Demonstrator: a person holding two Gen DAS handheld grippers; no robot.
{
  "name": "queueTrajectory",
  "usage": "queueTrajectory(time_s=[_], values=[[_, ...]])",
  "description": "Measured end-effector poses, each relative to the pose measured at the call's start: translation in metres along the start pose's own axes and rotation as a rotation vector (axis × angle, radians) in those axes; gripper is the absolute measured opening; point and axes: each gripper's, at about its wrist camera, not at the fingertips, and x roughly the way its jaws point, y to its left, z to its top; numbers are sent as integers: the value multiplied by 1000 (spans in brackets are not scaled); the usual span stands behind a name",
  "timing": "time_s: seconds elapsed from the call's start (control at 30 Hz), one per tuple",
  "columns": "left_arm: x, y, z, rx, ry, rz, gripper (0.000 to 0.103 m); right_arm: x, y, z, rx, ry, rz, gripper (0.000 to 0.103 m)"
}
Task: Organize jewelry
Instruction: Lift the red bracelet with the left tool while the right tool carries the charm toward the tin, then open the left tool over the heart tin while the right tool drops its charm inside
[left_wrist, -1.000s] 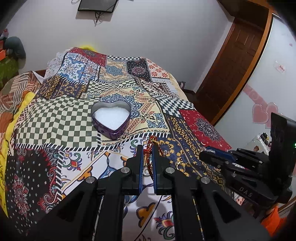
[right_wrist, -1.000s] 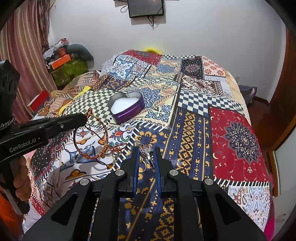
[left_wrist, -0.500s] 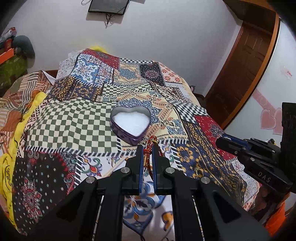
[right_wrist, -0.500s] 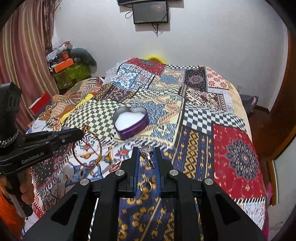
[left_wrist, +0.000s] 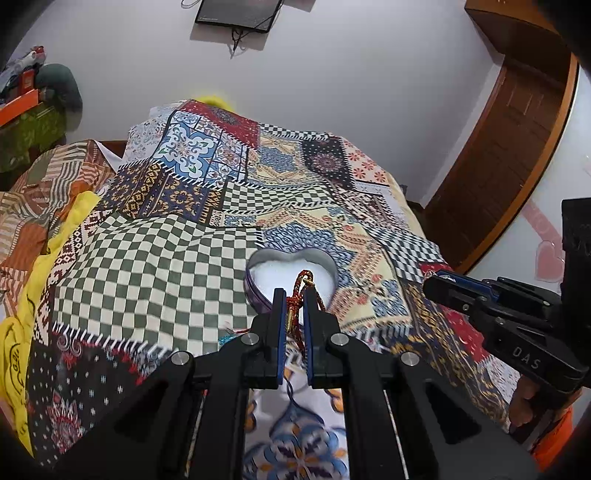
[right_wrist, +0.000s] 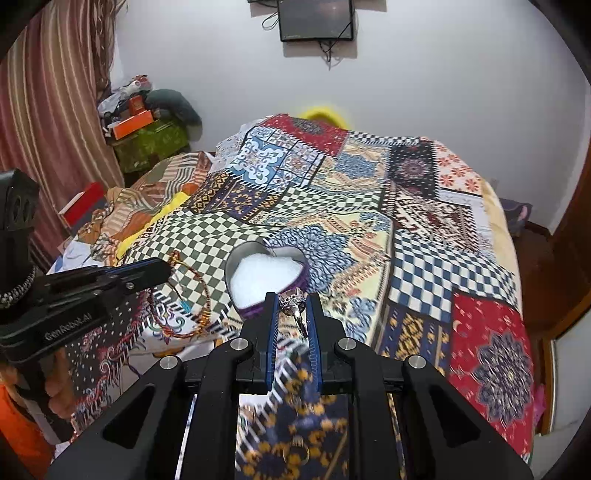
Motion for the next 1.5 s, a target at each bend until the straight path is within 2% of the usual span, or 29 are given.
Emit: queueTrajectory(time_s=[0.2, 0.57, 0.73, 1.03, 1.27, 1.43, 1.5], values=[[31, 6, 10, 5, 20, 37, 7, 23, -4, 12, -7, 41, 20, 13], [83, 10, 22, -1, 95, 14, 7, 53, -7, 28, -34, 106, 50, 13], [99, 13, 25, 2, 125, 21, 7, 72, -2, 32, -58, 163, 77, 13], [96, 17, 26, 18, 138, 26, 7, 101, -3, 36, -66, 247, 96, 14], [74, 24, 26, 39, 119, 67, 23, 108, -7, 36, -42, 282, 115, 14], [60, 26, 24, 67, 123, 87, 24, 99, -7, 41, -41, 256, 106, 30], [53, 25, 21, 76, 125, 88, 24, 92, -6, 43, -53, 231, 85, 30]])
